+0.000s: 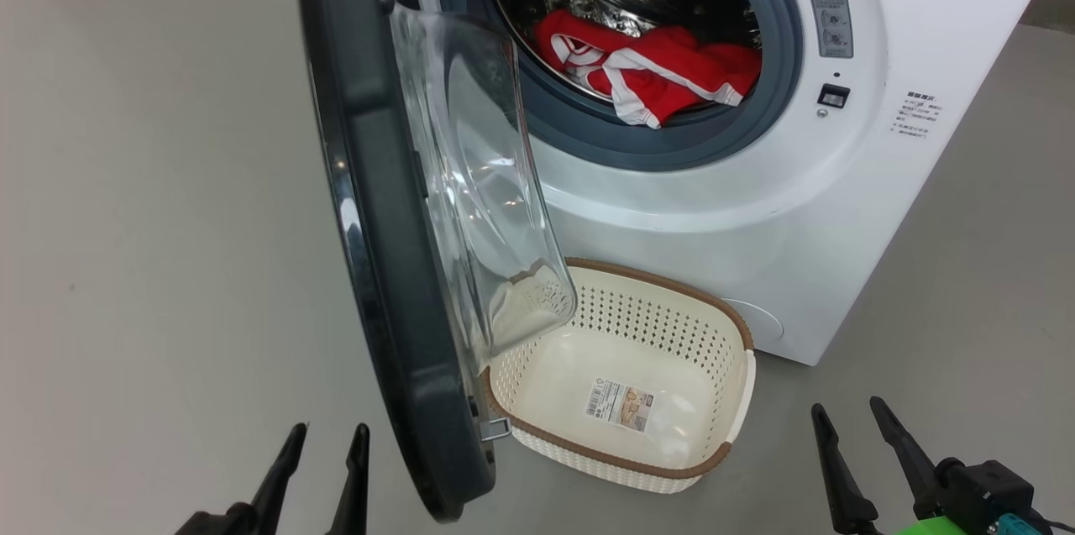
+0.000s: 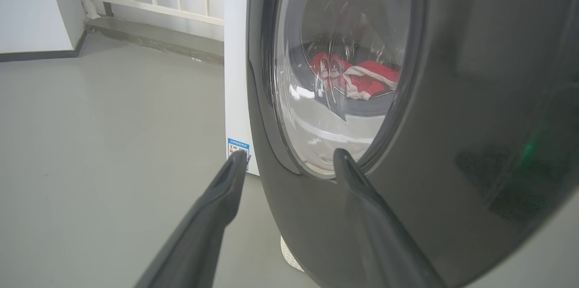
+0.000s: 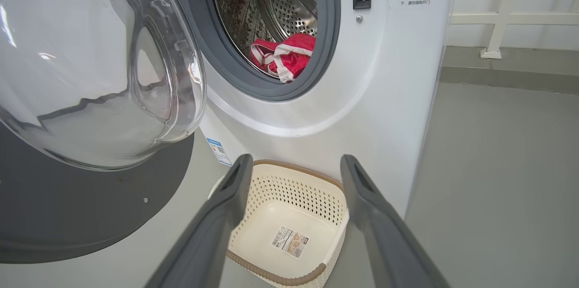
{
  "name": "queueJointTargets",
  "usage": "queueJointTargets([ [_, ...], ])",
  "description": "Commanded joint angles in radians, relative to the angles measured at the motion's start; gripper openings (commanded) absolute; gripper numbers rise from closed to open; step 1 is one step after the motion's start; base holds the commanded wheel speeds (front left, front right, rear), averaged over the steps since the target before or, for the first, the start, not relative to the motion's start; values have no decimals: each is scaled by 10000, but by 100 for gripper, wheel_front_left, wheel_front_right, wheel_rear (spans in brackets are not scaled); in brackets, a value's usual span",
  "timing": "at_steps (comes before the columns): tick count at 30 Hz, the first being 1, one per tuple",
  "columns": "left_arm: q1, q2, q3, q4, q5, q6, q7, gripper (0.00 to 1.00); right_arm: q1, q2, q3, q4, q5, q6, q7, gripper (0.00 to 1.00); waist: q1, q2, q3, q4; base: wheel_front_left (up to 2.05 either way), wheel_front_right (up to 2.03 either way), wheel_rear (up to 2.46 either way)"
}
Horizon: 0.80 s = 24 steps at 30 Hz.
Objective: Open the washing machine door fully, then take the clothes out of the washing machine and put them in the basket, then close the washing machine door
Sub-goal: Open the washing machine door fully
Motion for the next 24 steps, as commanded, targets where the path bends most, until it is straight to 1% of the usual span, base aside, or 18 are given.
queueJointTargets([
  [1,-232,98,382,-293,8,-54,-122,100,-140,-59,201,-191,-41,75,-93,100,0,0,-5,-12,0,0,0],
  [9,-273,98,394,-313,7,-54,-122,100,-226,-15,233,-193,-123,75,-93,100,0,0,35,-47,0,0,0],
  [10,-287,98,406,-321,-3,-54,-122,44,-232,-12,232,-200,-126,75,-93,100,0,0,33,-47,0,0,0],
  [11,-312,98,447,-365,-47,-54,-122,2,-234,-9,232,-208,-128,75,-93,100,0,0,27,-47,0,0,0],
  [14,-361,98,594,-522,-111,-54,-122,0,-230,-2,235,-221,-130,75,-93,100,0,0,12,-51,0,0,0],
  [17,-496,98,976,-1052,-229,-50,-122,0,-222,7,240,-234,-122,75,-93,100,0,0,-15,-52,0,0,0],
  [21,-767,98,1425,-2265,-255,51,-122,0,-207,16,295,-226,-67,75,-93,100,0,0,-50,-58,0,0,0],
  [24,-960,98,1488,-3445,-97,105,-122,0,-206,20,314,-224,-44,75,-93,100,0,0,-62,-65,0,0,0],
])
